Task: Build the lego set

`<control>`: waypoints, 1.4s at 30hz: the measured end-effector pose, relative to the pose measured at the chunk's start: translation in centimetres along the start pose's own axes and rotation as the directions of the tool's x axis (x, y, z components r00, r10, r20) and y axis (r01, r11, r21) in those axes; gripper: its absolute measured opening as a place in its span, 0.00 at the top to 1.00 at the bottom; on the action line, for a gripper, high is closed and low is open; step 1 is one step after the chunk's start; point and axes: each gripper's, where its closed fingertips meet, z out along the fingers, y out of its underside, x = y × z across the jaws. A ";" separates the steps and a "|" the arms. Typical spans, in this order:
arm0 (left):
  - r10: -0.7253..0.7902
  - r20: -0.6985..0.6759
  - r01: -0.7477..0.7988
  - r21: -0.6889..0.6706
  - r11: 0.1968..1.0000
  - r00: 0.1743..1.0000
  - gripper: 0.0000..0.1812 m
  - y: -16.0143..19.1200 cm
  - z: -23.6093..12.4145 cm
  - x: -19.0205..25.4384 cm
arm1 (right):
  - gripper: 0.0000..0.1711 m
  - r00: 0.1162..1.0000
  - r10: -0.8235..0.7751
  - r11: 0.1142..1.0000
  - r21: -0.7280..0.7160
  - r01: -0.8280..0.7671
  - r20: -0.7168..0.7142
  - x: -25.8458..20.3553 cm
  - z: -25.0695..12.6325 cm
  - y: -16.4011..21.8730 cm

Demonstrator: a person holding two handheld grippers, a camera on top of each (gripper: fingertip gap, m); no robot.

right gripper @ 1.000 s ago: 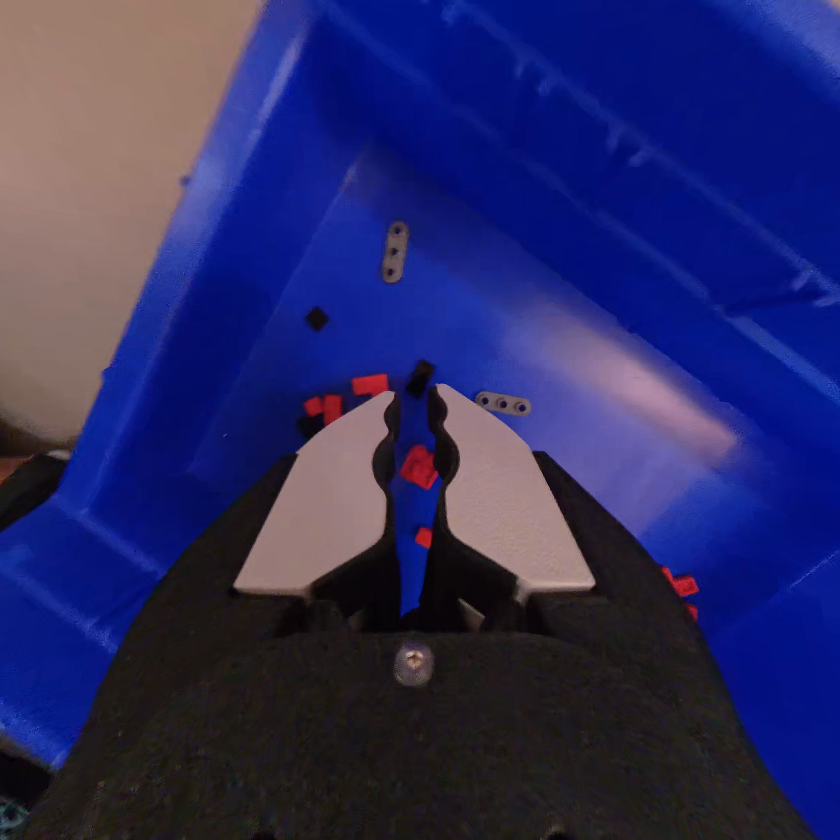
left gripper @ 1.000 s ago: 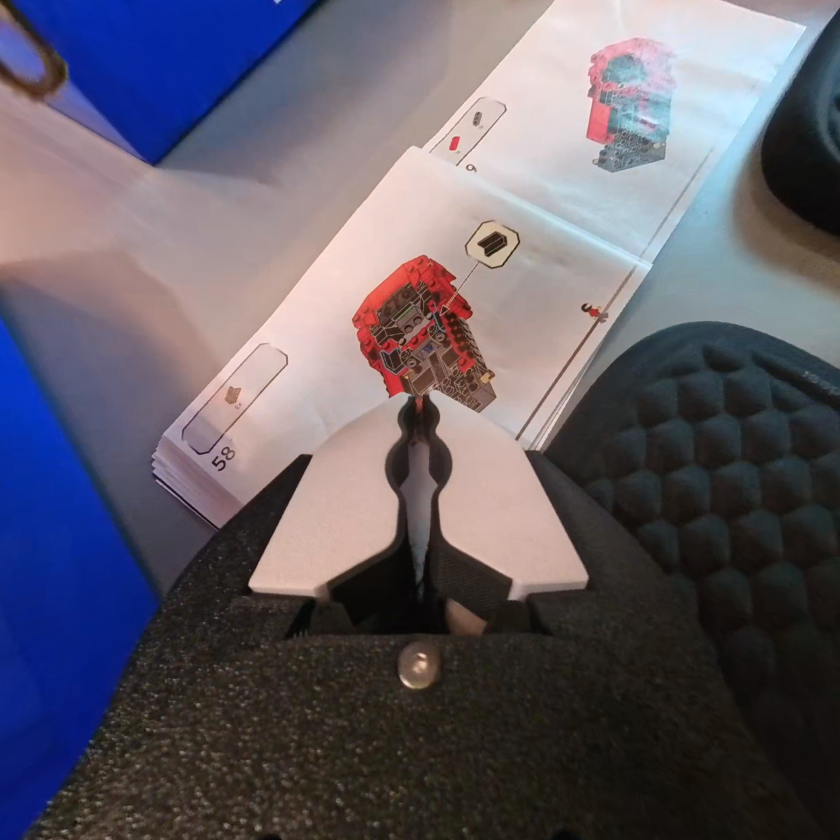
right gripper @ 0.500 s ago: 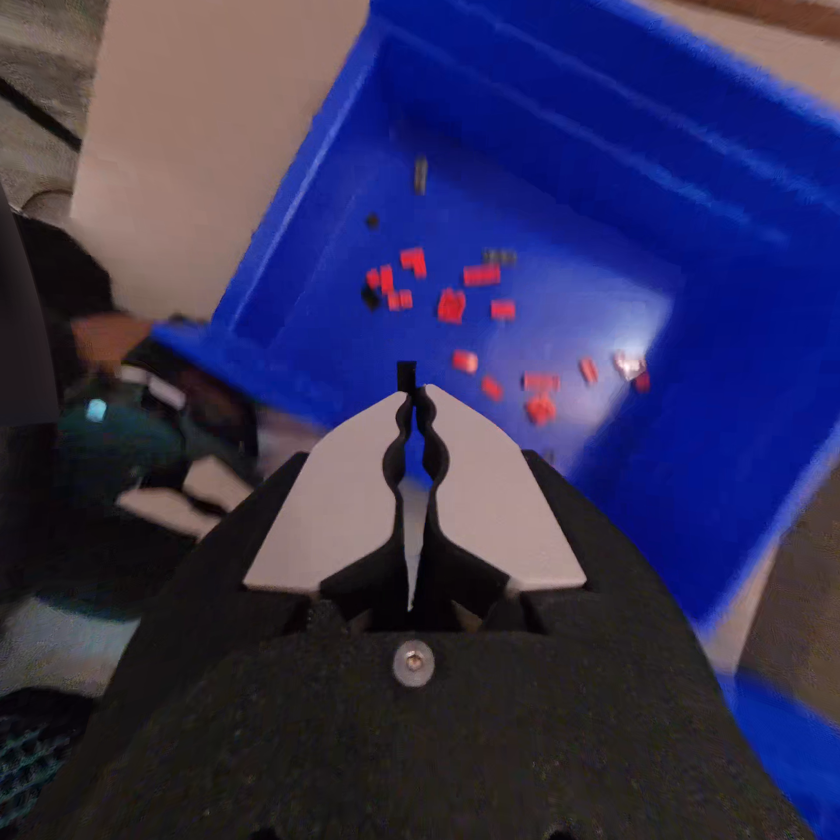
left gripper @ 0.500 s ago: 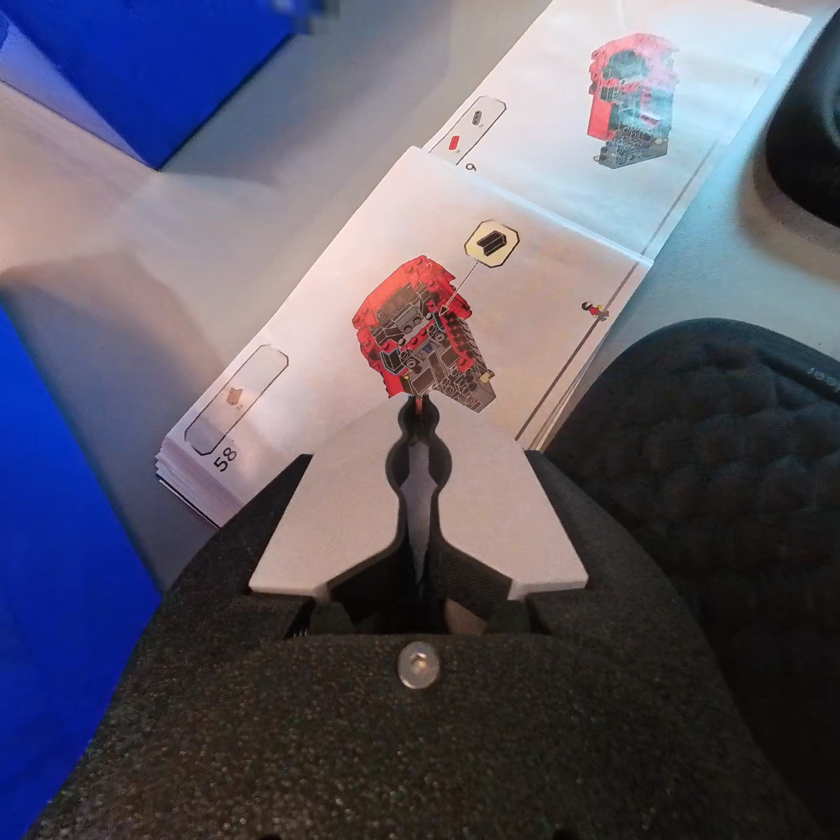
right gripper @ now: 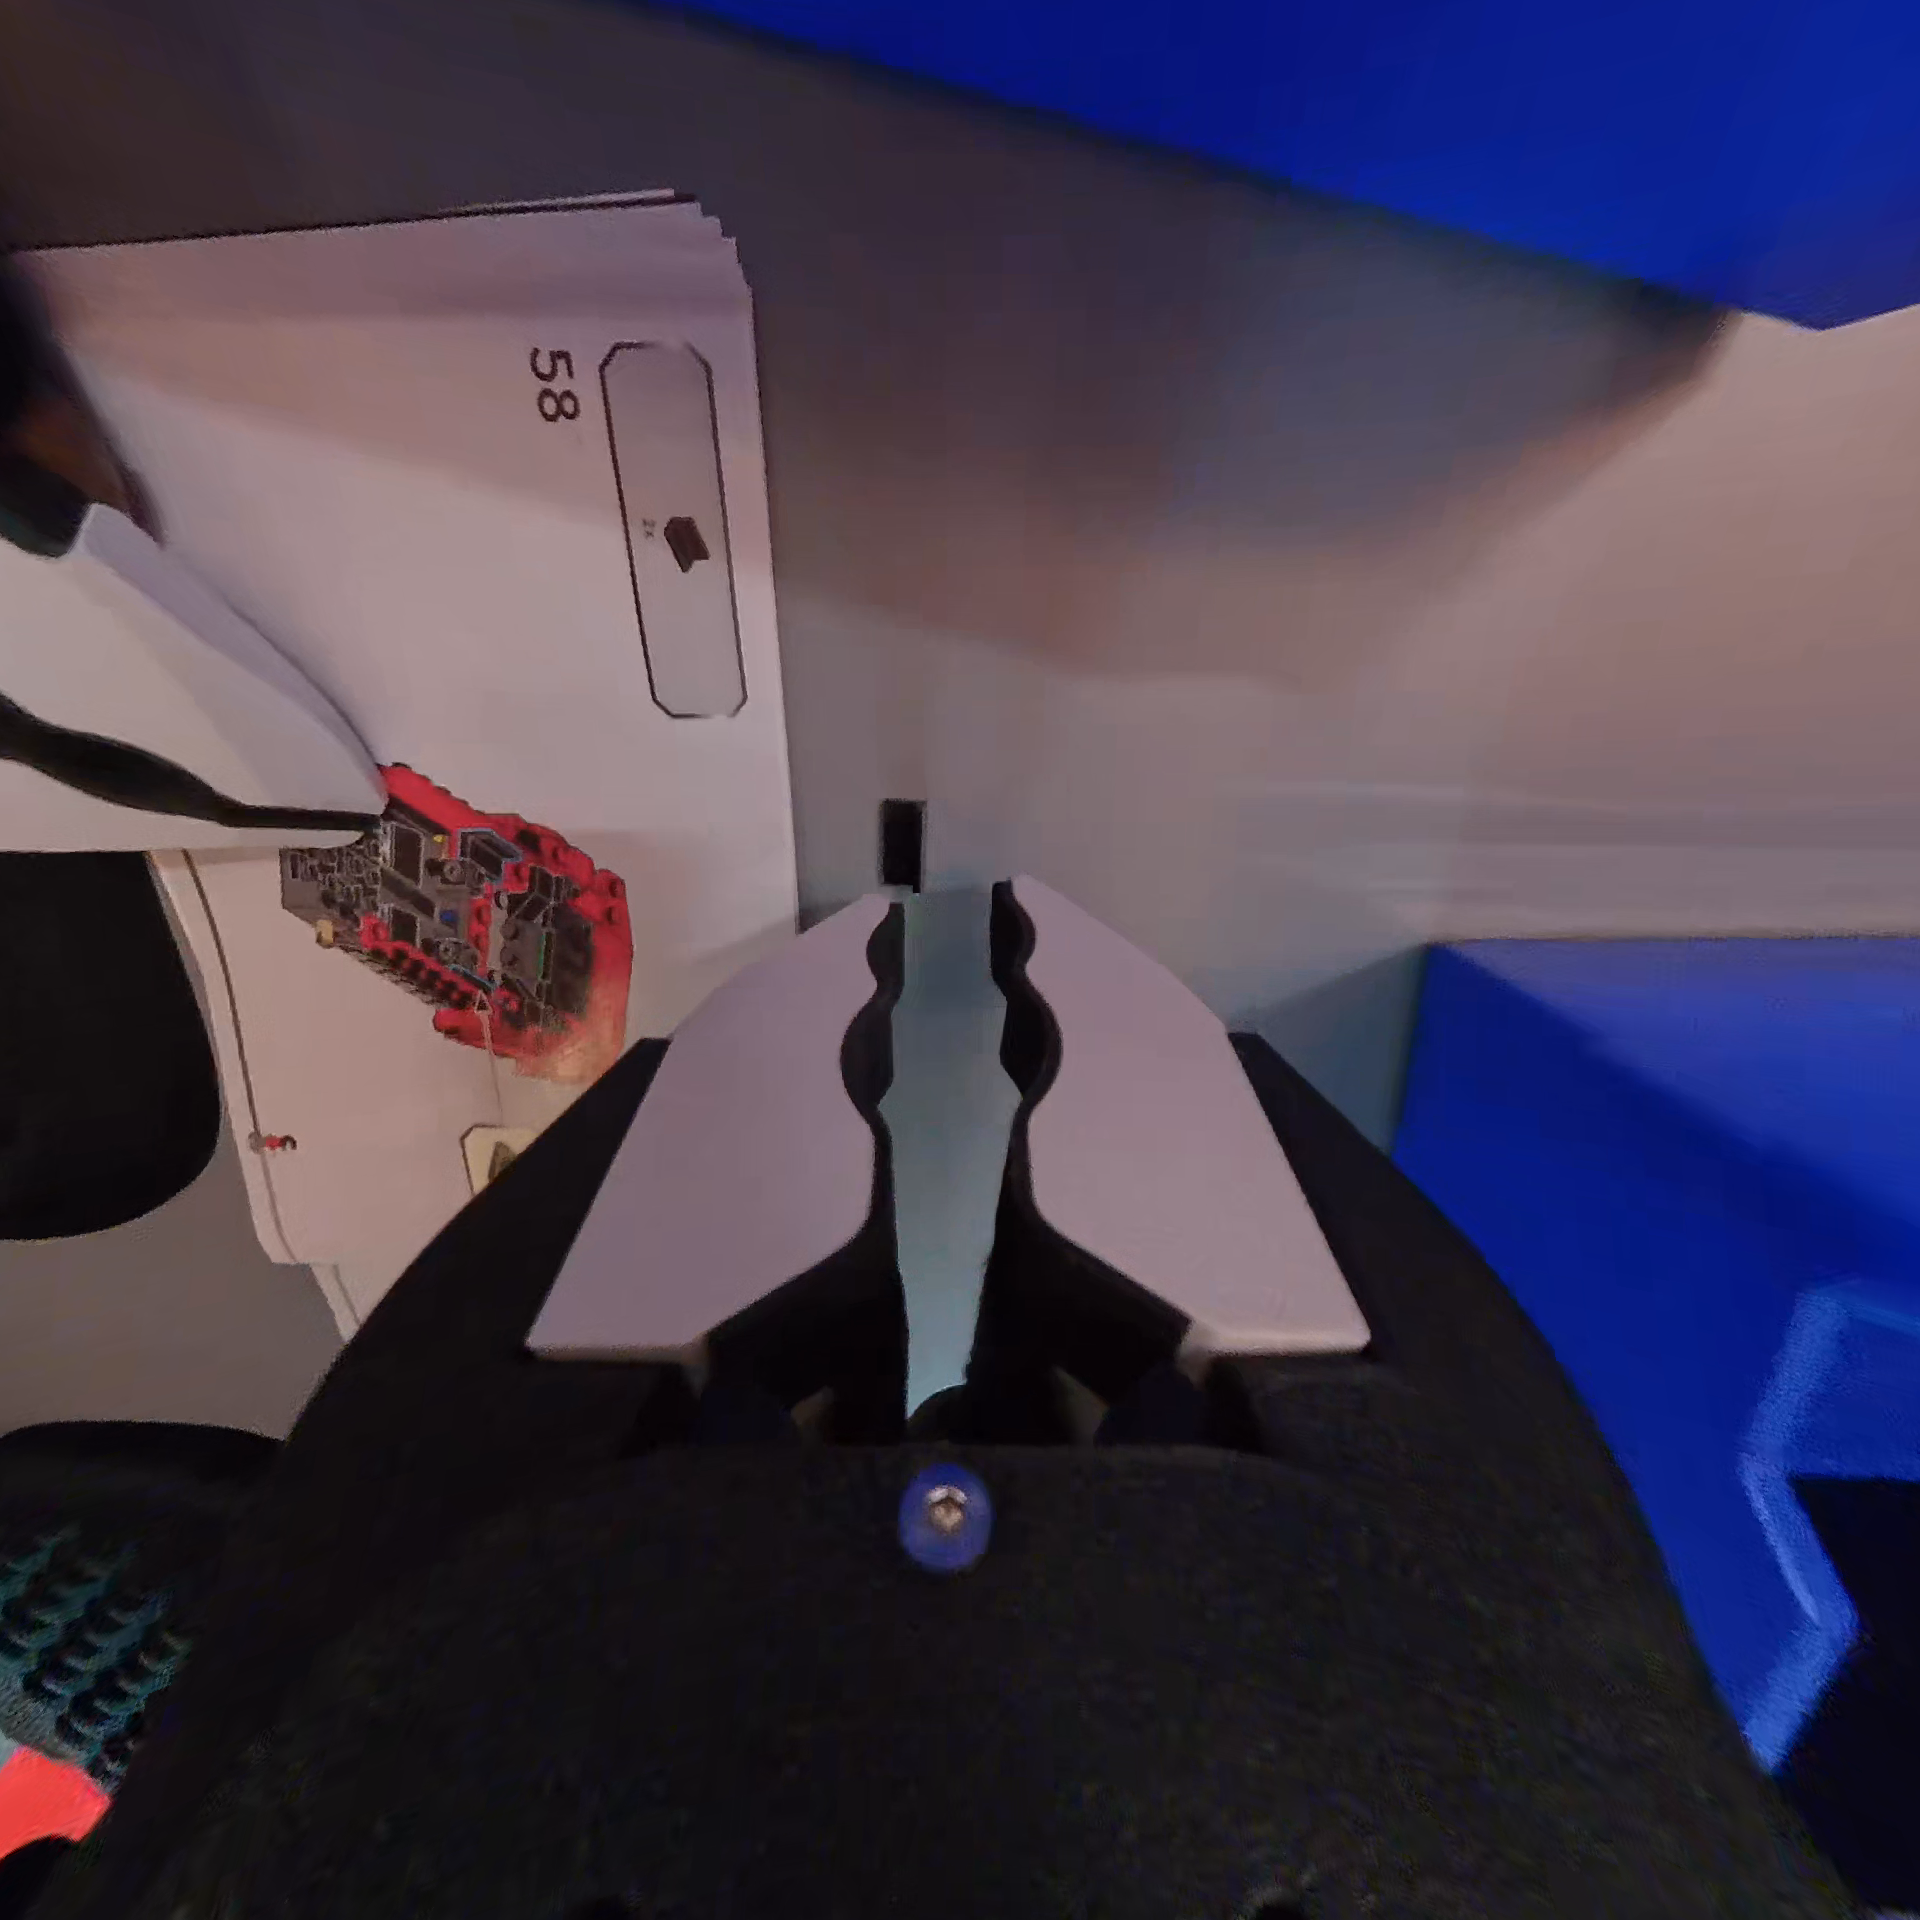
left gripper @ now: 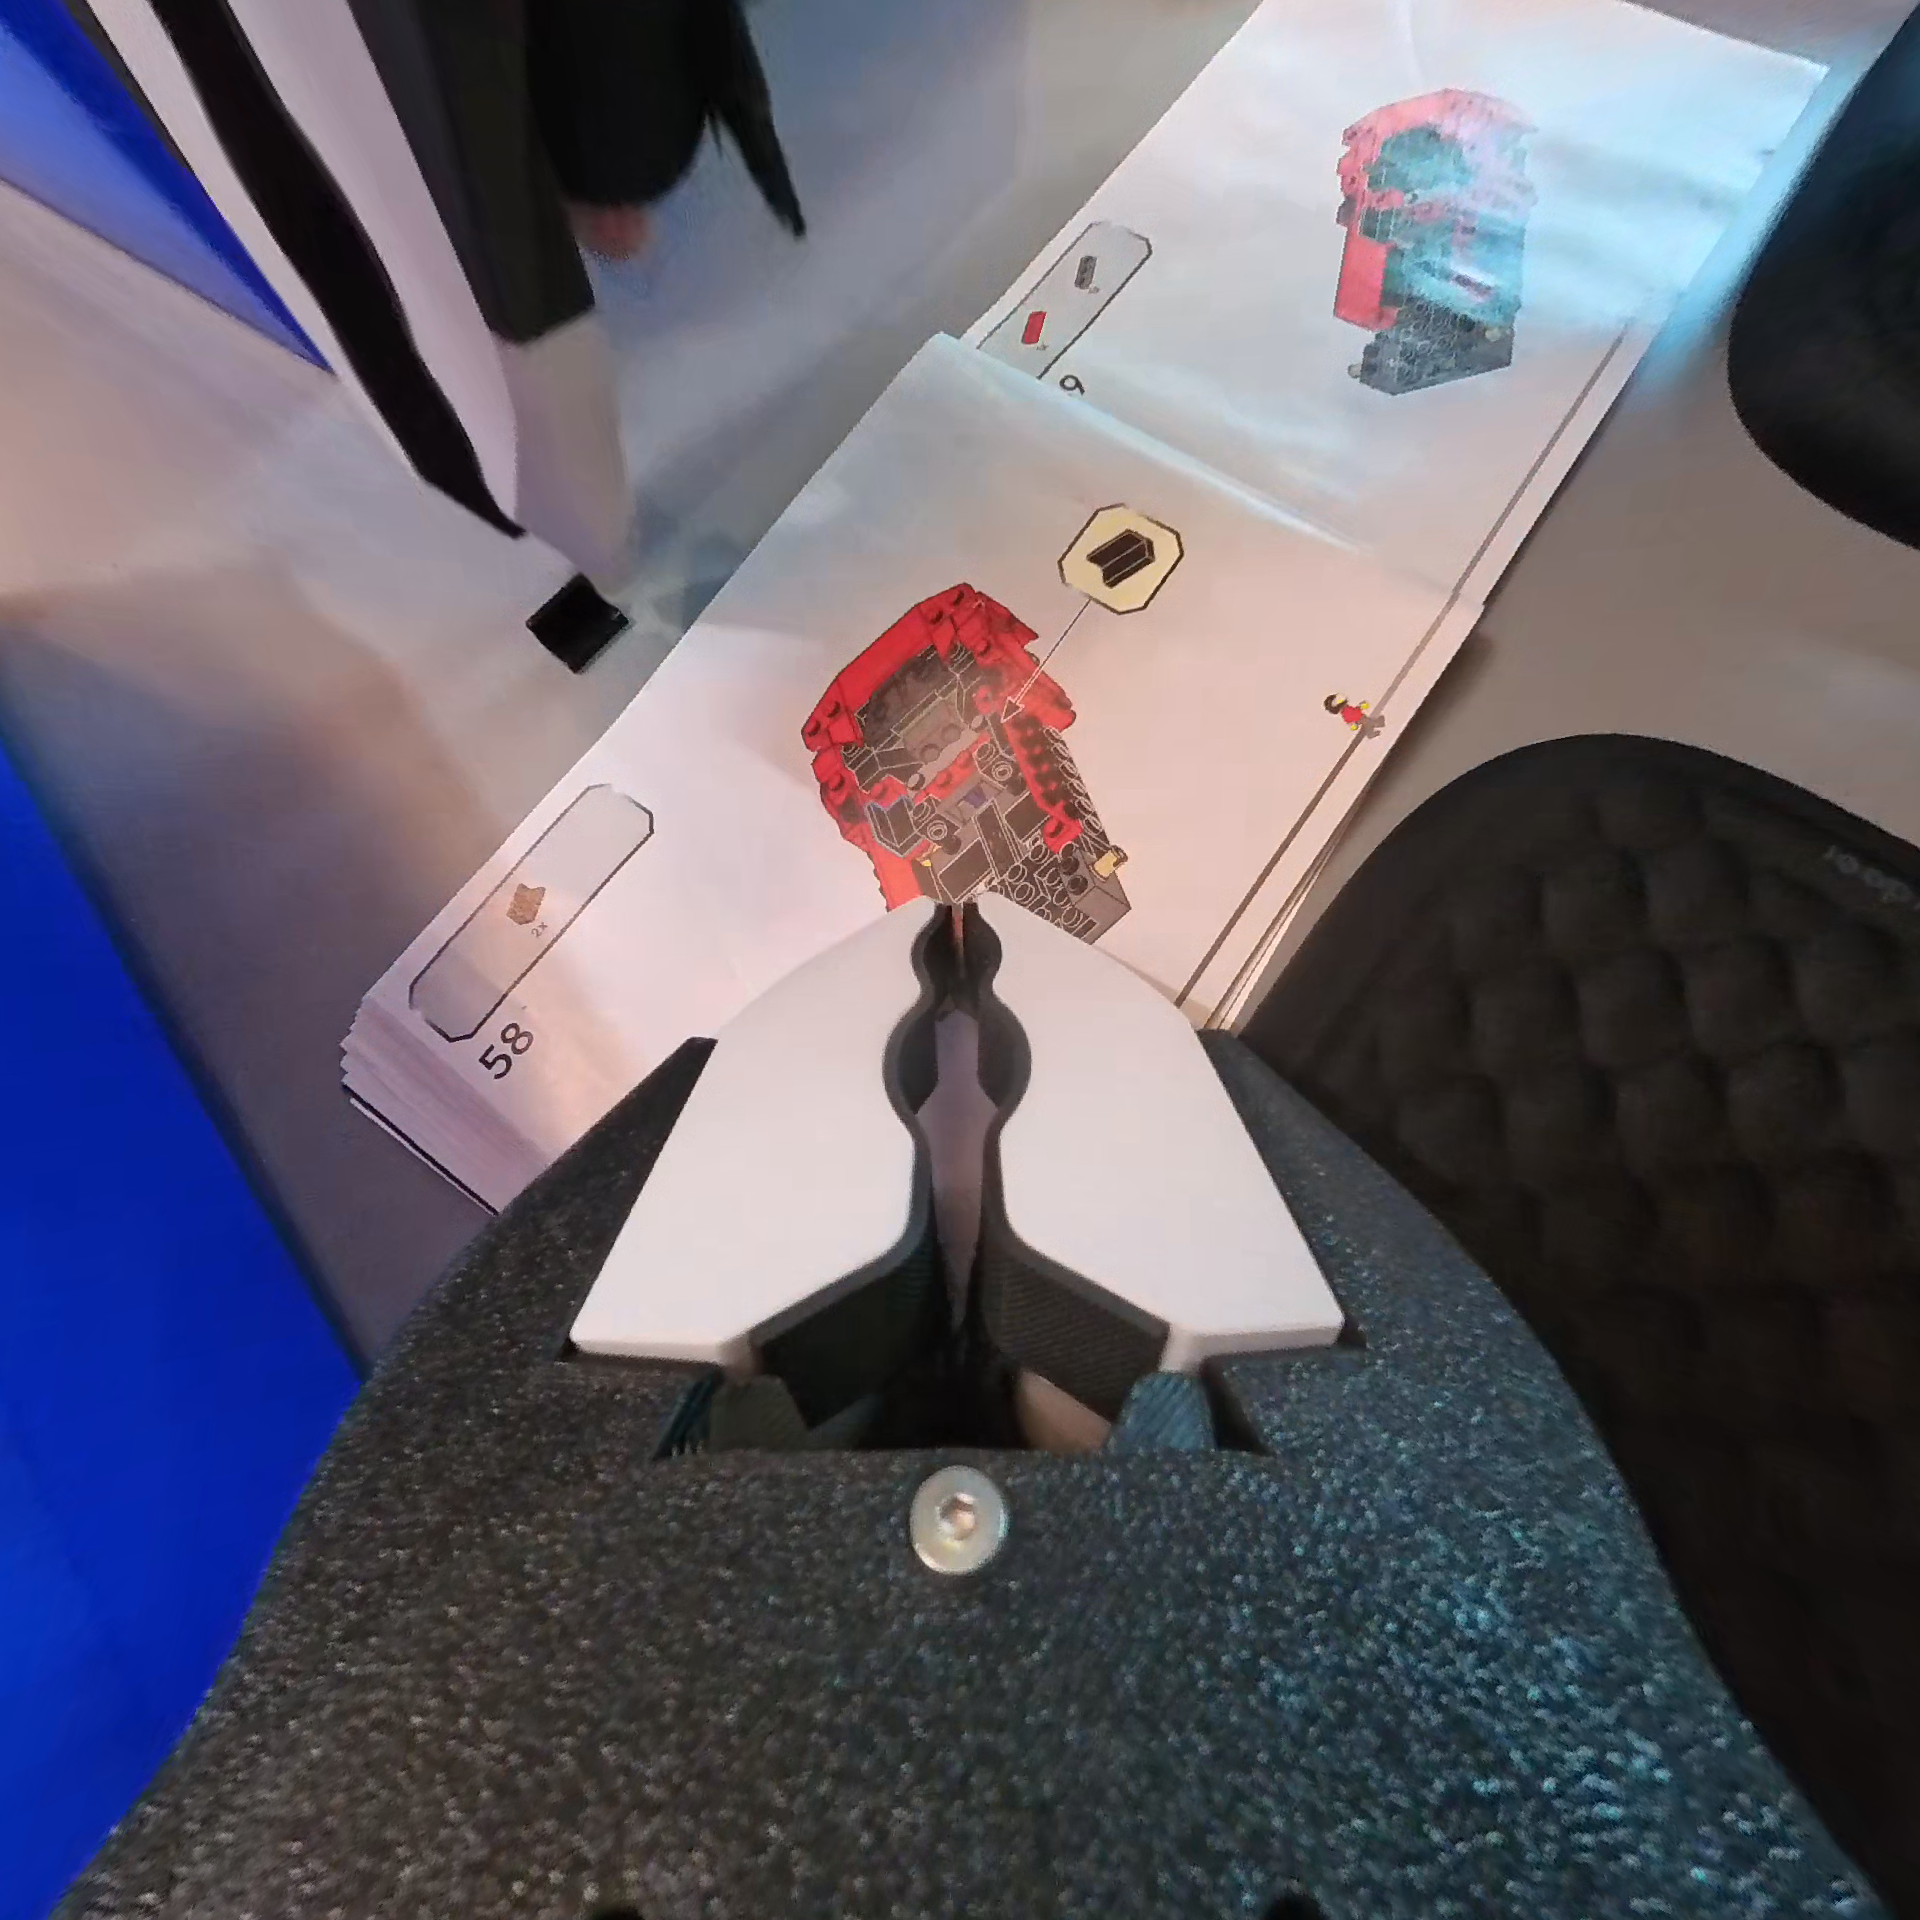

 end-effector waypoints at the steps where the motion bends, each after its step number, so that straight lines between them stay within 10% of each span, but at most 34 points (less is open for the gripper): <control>1: 0.002 0.002 -0.002 0.000 1.000 1.000 0.99 0.0 0.0 0.0 | 0.90 1.000 0.001 1.000 0.006 -0.001 -0.004 0.1 -0.6 0.0; 9: 0.006 0.004 -0.006 0.000 1.000 1.000 1.00 0.0 0.0 0.0 | 0.92 0.956 -0.293 0.867 0.425 0.260 0.013 -4.8 -10.7 -14.1; 18: 0.009 0.006 -0.009 0.000 1.000 1.000 1.00 0.0 0.0 0.0 | 0.92 0.699 -0.670 0.728 0.043 0.684 0.250 -7.7 2.6 -19.4; 29: 0.019 0.016 -0.019 0.000 1.000 1.000 1.00 0.0 0.0 0.0 | 0.98 0.677 -0.698 0.698 0.011 0.716 0.234 -7.4 4.7 -19.1; 34: 0.022 0.023 -0.022 0.001 1.000 0.999 0.99 0.0 0.0 -0.1 | 0.98 0.829 -0.501 0.829 0.413 0.377 0.248 -8.0 -4.6 -20.4; 38: 0.032 0.037 -0.032 0.002 0.999 0.999 0.98 0.0 -0.1 -0.1 | 0.98 0.874 -0.190 0.761 0.630 -0.157 0.447 -6.7 -12.5 -14.7; 42: 0.041 0.045 -0.041 0.001 0.999 0.998 0.98 0.0 -0.1 -0.1 | 0.98 0.787 0.237 0.685 0.477 -0.551 0.570 -4.1 -8.0 -3.1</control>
